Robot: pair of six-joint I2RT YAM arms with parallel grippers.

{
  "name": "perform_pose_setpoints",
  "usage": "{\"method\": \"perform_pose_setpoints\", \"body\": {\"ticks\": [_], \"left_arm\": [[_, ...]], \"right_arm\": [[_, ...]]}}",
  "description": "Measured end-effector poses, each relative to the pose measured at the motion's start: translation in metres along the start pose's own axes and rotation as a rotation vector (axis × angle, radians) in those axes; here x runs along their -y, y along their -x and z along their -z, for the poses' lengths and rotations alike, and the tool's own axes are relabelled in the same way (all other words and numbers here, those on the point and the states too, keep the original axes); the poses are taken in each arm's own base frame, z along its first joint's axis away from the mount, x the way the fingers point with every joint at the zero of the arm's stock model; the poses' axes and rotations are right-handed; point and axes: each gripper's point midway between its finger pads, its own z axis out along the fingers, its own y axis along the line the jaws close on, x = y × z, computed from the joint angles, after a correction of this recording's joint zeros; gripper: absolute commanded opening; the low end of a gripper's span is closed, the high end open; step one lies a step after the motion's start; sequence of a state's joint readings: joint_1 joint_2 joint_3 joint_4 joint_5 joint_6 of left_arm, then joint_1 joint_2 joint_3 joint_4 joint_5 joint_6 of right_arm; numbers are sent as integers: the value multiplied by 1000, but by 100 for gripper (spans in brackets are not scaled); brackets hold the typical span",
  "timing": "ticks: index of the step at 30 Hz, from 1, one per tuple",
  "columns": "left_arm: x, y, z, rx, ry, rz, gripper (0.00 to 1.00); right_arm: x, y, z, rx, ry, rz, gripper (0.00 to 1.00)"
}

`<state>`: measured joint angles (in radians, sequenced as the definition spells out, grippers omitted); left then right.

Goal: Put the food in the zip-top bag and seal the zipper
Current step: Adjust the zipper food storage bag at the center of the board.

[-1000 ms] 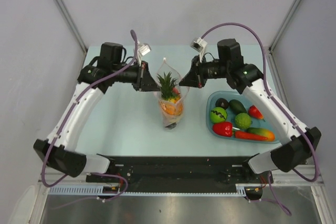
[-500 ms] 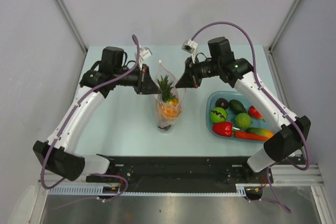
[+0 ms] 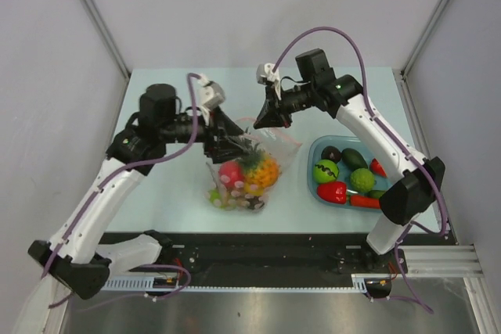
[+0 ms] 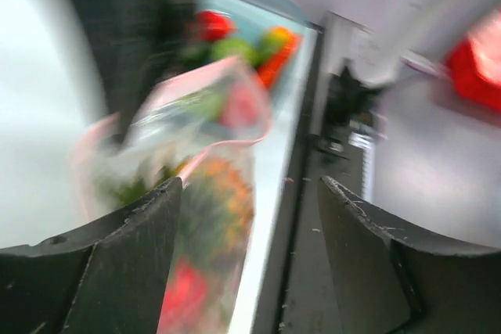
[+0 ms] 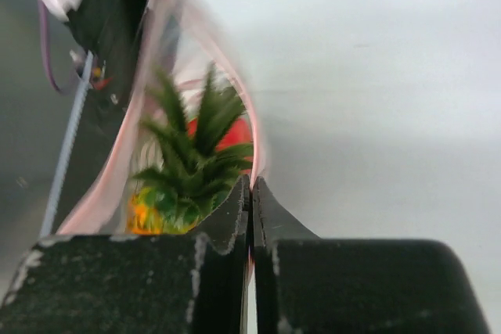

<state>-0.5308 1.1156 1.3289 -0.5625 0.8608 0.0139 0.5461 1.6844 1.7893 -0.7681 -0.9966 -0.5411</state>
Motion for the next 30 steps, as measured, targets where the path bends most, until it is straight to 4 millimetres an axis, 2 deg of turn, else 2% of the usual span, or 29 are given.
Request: {"method": "perform_pose_setpoints", "body": {"ticks": [1,3,5,8,11,16,19,21,26,28,30], "left_arm": [[-9,-1,9,18,38,11,76],[-40,-1,43,70,174,12,80],[-58,1,71,99,291,-32,80],[-59,0,102,105,390,-147,80],[-63,-13,116,88,428,-217,79],[-93,-53,123,76,432,-178,80],[-109,-79,115,89,398,-166,80],[-111,-86,109,103,368,-181,79],[-98,-67,96,141,271,-315,69],[-87,-63,89,149,229,-355,62],[-65,-59,77,153,151,-394,55]], "right_arm": [[1,-7,-2,-18,11,23,0],[0,-18,-5,-50,29,72,0],[-2,-22,-6,-66,42,126,0],[-12,-20,-14,-73,79,222,0],[-20,-18,-20,-73,107,285,0],[-31,-12,-28,-65,146,391,0],[-34,-2,-29,-53,154,460,0],[-36,4,-28,-48,159,505,0],[-40,10,-28,-43,173,579,0],[-41,12,-28,-41,174,597,0],[-40,14,-27,-39,172,612,0]]}}
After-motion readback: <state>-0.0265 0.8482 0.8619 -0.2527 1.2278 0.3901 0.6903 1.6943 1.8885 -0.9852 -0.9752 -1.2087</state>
